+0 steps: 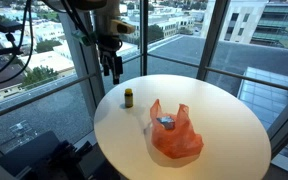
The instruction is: Remove the white bottle from the plastic and put it on the table
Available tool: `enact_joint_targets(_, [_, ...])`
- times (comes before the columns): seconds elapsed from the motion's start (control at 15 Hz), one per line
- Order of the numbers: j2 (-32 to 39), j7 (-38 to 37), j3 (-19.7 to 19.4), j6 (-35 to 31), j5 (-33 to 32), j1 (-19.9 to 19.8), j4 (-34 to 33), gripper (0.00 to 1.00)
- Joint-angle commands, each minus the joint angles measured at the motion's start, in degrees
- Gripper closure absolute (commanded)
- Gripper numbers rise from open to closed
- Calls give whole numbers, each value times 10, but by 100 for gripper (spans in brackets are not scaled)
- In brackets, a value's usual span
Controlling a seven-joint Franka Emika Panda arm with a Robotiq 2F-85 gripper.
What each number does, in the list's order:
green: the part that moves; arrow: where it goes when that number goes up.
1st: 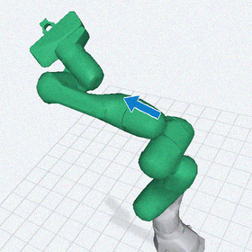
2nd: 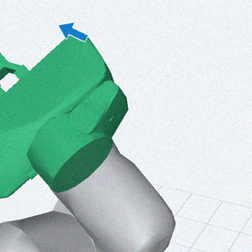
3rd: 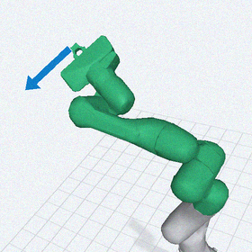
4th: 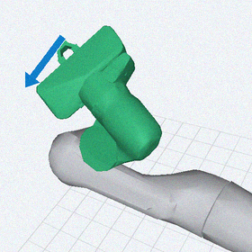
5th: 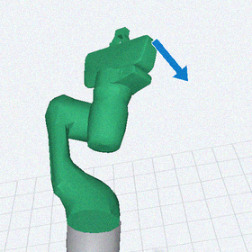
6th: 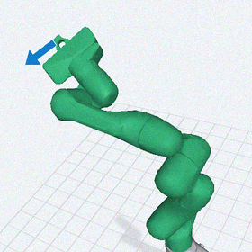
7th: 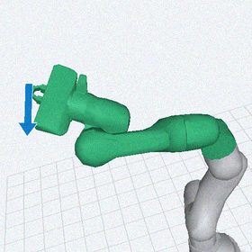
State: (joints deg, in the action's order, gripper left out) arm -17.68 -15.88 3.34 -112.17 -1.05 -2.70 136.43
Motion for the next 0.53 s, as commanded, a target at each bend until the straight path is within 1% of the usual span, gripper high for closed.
enact_joint_targets(0.0, [0, -1, -4, 1, -1, 4, -1, 0])
enact_joint_targets(0.27, [0, -1, -4, 1, -1, 4, -2, 0])
enact_joint_targets(0.47, [8, -9, -2, 2, -9, 1, -21, 0])
